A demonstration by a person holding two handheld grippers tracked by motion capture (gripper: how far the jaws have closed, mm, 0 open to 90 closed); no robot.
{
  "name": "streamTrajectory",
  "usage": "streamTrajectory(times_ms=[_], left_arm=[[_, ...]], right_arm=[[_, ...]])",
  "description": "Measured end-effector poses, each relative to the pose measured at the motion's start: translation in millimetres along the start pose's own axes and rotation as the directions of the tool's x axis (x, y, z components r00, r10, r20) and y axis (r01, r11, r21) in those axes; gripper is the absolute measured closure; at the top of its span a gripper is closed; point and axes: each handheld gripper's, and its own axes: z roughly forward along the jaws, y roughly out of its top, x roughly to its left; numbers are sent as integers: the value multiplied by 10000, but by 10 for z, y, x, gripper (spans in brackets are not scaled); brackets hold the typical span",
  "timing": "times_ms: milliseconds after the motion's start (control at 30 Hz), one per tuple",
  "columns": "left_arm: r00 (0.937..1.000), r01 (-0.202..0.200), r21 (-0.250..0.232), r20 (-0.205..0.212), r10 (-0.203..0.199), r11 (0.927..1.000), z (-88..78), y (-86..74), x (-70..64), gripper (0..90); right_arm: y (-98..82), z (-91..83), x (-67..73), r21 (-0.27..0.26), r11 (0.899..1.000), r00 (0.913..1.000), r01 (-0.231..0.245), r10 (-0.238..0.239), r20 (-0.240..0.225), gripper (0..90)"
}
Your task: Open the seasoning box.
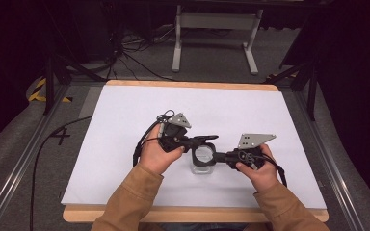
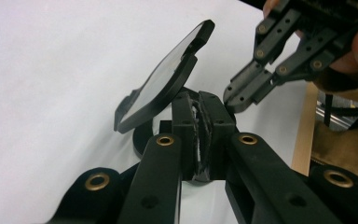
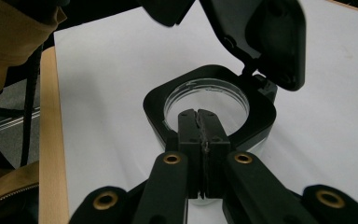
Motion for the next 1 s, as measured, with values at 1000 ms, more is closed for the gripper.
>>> streamTrajectory(times_ms=[1000], left_arm=[[9855,1149,-1659,-1049,-1334,9794,39,0,278,863]], right_arm=[[-82,-15,79,-158,9993,9980,325,-316,556,900]])
